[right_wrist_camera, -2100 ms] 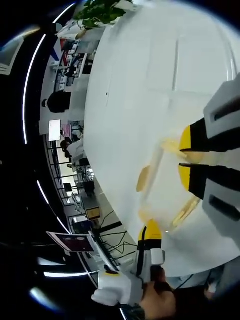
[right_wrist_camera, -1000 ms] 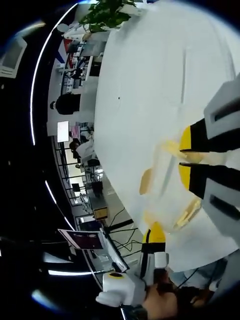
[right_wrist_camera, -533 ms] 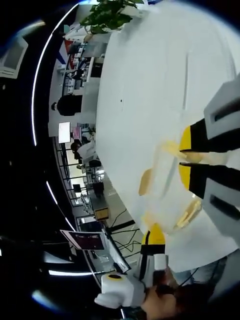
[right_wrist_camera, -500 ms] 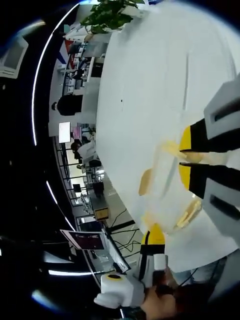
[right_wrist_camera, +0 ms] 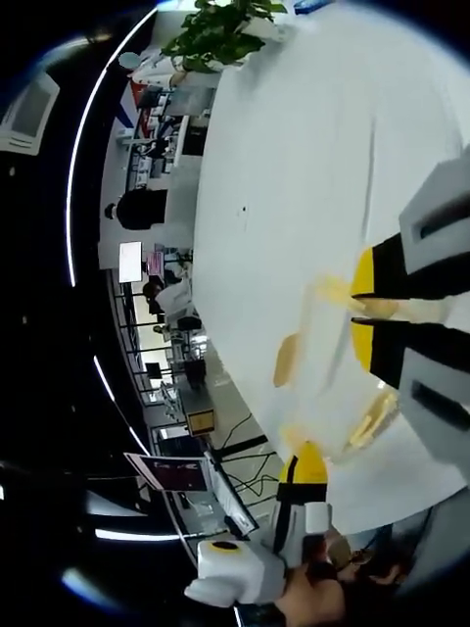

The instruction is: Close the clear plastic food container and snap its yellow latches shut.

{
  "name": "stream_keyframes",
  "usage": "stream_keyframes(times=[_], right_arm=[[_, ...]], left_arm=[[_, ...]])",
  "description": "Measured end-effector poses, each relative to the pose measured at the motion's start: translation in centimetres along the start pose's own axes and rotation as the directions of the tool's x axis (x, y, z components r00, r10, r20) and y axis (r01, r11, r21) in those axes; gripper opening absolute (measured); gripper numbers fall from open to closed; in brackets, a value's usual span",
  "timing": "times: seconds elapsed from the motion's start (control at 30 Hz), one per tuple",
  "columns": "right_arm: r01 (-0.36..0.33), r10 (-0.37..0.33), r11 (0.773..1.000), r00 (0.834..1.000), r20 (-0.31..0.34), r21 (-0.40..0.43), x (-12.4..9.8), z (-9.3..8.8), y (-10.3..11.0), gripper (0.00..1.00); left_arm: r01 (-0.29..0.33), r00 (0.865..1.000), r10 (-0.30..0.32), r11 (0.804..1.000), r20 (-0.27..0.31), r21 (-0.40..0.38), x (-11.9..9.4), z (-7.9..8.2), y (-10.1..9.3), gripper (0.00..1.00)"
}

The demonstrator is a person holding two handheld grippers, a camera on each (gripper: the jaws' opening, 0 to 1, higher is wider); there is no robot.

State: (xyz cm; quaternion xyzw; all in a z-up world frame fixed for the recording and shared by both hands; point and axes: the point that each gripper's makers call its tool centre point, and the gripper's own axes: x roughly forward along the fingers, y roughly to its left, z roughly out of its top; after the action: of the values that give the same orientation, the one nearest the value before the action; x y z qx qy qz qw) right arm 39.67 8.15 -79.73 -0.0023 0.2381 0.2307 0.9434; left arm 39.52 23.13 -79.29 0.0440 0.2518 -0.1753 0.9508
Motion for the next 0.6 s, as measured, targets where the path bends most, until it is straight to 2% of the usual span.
stream_keyframes(times=[0.2, 0.6], right_arm=[[0.010, -0.010, 1.000, 1.000, -0.003, -0.013, -0.6, 0.2, -0.9, 0.02], [0.047, -0.047, 0.998, 0.999, 0.006, 0.030, -2.1, 0.4, -4.0, 0.02]], left_arm=[[0.010, 1.000, -0.010, 1.000, -0.004, 0.010, 0.4, 0.4, -1.0, 0.05], [0.044, 0.999, -0.044, 0.999, 0.002, 0.027, 1.2, 1.3, -3.9, 0.06]])
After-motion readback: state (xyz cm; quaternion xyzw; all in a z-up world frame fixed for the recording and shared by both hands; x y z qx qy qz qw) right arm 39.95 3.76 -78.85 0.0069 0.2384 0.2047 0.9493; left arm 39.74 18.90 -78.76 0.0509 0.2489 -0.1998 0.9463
